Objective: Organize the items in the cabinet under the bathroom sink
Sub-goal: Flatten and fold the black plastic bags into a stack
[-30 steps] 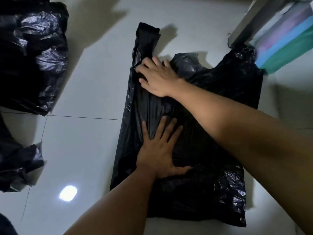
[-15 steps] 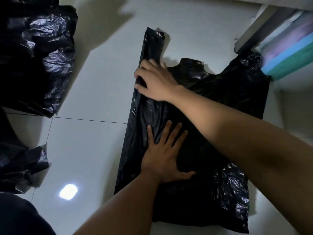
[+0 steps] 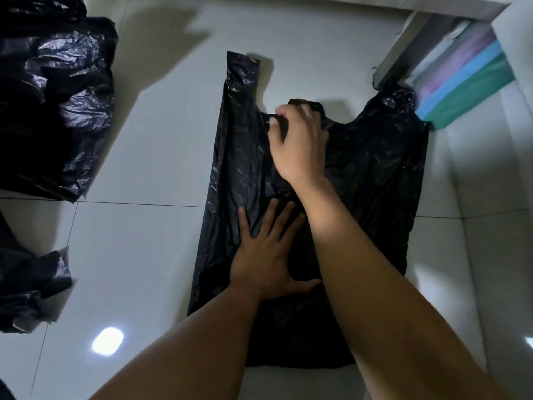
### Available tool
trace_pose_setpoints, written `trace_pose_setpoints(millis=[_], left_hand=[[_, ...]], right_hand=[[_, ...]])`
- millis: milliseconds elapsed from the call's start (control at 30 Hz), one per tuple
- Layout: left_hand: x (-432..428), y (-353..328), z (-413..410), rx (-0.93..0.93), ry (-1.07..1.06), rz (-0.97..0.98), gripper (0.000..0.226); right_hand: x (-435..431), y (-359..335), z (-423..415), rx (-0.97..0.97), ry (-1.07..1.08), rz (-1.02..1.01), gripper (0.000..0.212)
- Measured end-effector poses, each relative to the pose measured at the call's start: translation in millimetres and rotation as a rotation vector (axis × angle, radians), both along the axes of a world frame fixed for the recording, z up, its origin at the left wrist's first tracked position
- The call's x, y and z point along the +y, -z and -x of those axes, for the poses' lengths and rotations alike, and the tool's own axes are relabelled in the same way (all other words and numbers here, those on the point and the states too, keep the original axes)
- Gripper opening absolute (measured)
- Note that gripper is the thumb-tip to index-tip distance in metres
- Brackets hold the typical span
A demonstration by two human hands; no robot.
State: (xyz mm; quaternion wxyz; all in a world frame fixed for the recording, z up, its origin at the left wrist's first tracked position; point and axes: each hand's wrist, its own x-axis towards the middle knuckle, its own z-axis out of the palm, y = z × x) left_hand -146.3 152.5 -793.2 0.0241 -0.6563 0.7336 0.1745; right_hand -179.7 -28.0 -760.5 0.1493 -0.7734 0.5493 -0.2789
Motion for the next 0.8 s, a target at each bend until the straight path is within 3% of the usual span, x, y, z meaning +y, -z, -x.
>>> trace_pose_setpoints(millis=[100,300,433,600,700,800], left_hand=[[1.3,-1.0,1.5,-0.017,-0.022,0.022,0.122],[6.2,3.0,4.0,-0.022,-0.034,0.111,0.123],[8.1,3.0,6.1,-0.043,-0.047,0.144,0.127],[9.9,0.8,9.3,-0.02,-0.066,0.086,0.121],[5.6,-4.5,5.8,0.172,-0.13,0.088,0.102],[8.5,-23.3,-0.8,0.399,-0.209,0.229,0.086]], right_hand=[[34.2,17.9,49.7,0.086,0.136,-0.113,0.019],[55.5,41.9,134.1,0.322,-0.029,-0.107,0.038],[45.3,34.1,183.6,0.309,0.157,-0.089,0.043],[81.6,-7.8,157.4,0.214,0.232,0.017,0.031],[120.3,-22.3,143.9,0.307,0.375,-0.207,0.03],[153.2,-19.2,151.1,0.38,0.254,-0.443,0.041]])
